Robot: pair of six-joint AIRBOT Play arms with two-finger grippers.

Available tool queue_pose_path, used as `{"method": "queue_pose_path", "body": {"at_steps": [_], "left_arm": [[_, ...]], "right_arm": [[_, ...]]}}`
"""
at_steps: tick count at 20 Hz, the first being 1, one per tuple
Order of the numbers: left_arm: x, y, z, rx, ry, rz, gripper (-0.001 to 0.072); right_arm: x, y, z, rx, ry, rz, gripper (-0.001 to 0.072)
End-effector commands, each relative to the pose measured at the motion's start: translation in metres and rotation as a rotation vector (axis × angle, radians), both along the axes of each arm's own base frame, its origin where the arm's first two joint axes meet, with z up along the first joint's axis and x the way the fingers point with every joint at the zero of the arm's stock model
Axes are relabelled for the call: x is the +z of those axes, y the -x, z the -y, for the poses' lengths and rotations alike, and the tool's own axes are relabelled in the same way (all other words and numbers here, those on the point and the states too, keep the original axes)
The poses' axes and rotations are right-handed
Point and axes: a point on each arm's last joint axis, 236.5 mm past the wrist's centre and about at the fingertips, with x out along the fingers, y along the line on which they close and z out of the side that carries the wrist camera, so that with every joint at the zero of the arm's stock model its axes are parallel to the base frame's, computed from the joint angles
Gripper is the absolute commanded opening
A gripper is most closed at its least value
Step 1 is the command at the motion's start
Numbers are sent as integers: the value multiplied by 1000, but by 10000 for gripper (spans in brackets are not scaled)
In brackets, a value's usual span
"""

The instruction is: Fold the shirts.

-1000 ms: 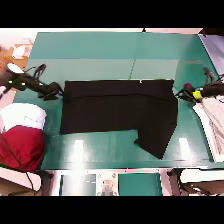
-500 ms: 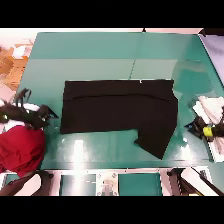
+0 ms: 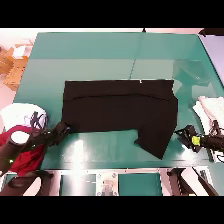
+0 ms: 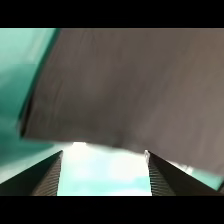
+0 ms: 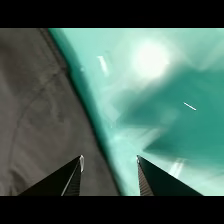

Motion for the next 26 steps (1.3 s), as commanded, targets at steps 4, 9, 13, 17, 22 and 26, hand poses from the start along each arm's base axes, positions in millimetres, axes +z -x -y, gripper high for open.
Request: {"method": "queue_pose_path", "body": {"at_steps": [4,9,13,17,22,26], "left_arm": [[-8,-35,-24,235,-29,82,415],[-10,-32,-20,209,-29,77,25],[-10,-30,-17,182,-32,79,25],[-8,-32,-17,151,-49,99,25],[-9,-28,-12,127,-42,87,25],[11,-32,4,0,-38,113,24]], "right_arm": [[4,-10,-30,81,-43,28,511],[5,-4,-49,144,-79,3,509],[1,1,-51,134,-96,-29,506],[1,-21,-39,107,-48,64,307],[10,-34,-65,161,-122,135,20],[15,-23,-69,220,-140,90,19]]}}
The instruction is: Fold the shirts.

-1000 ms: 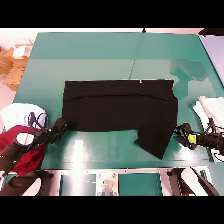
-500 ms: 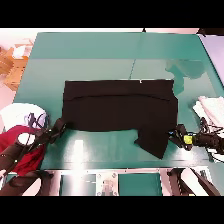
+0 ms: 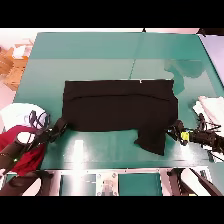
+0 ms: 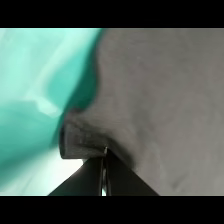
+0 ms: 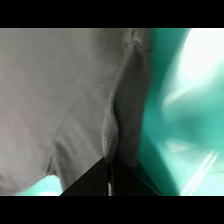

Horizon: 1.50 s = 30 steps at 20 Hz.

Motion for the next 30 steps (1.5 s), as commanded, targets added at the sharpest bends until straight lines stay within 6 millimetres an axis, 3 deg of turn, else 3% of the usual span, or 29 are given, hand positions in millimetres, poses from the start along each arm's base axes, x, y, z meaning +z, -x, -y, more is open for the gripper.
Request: {"method": "queue_pose_path", "body": {"at_steps": [1,4,7,9,13,17,21,26,30], "left_arm": [[16,2,15,-129,-9,0,24],[18,19,5,-235,-118,-109,23],[26,32,-31,-357,-332,-205,24],[45,26,-39,-392,-387,-201,24],[90,-7,-37,-398,-418,-75,24],[110,-41,-25,-366,-382,71,24],[117,-93,-20,-318,-363,153,24],[112,-178,-17,-340,-378,162,24],[73,-233,-8,-360,-344,128,25]], "right_arm": [[0,19,2,69,33,-80,18],[3,44,33,70,204,-188,18],[26,42,45,37,277,-159,17],[40,38,46,35,285,-139,18],[74,20,50,40,298,-69,17],[116,-33,41,-44,217,134,18],[136,-92,40,-89,178,251,18],[122,-162,54,-93,192,251,18],[85,-213,58,-65,200,215,19]]}}
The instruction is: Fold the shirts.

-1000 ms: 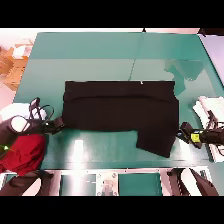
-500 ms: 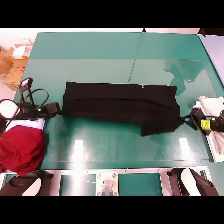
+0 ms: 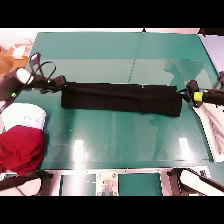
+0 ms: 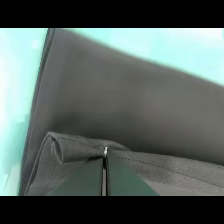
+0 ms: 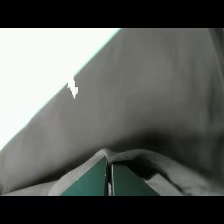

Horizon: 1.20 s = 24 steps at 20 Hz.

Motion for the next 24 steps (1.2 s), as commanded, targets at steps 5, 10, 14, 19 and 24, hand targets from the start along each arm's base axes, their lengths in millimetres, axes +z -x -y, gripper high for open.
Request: {"method": "queue_pose_path", "body": {"at_steps": [5,10,14,19,24], "left_arm": [[-49,-88,18,4,91,78,26],[-26,-103,22,12,155,132,720],[8,-99,-7,-37,195,80,720],[14,-74,-15,-102,242,-24,720],[14,-70,2,-139,249,-30,719]], "right_arm": [[-69,-87,-3,44,23,-34,20],[-37,-103,11,179,80,36,360],[-33,-51,74,302,184,-109,598],[-80,-2,97,404,96,-247,608],[-116,-13,51,523,-125,-164,608]]}}
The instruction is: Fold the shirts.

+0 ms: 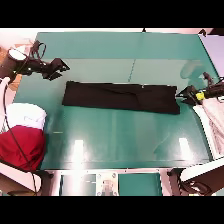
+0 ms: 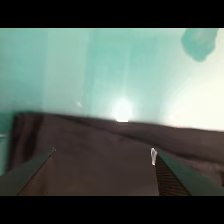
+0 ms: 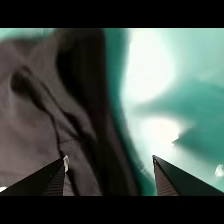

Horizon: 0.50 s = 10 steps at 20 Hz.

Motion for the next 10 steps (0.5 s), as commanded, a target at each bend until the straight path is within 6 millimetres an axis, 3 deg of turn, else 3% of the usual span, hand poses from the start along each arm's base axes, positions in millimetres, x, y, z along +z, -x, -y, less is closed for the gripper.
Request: {"method": "queue_pose_path", "body": {"at_steps": [1,5,6,7,8,10], "left_arm": [[2,6,14,-45,10,-9,720],[2,12,42,-116,0,5,718],[2,14,54,-144,-4,9,630],[1,19,69,-199,-18,24,317],[1,24,84,-258,-34,45,60],[2,31,117,-320,-42,67,25]], "right_arm": [[-22,-2,-27,71,-145,14,608],[-34,-20,-49,126,-155,18,604],[-32,-26,-56,143,-144,29,514],[-30,-30,-63,165,-136,39,284],[-27,-34,-68,182,-130,48,256],[-15,-39,-74,218,-132,65,31]]}}
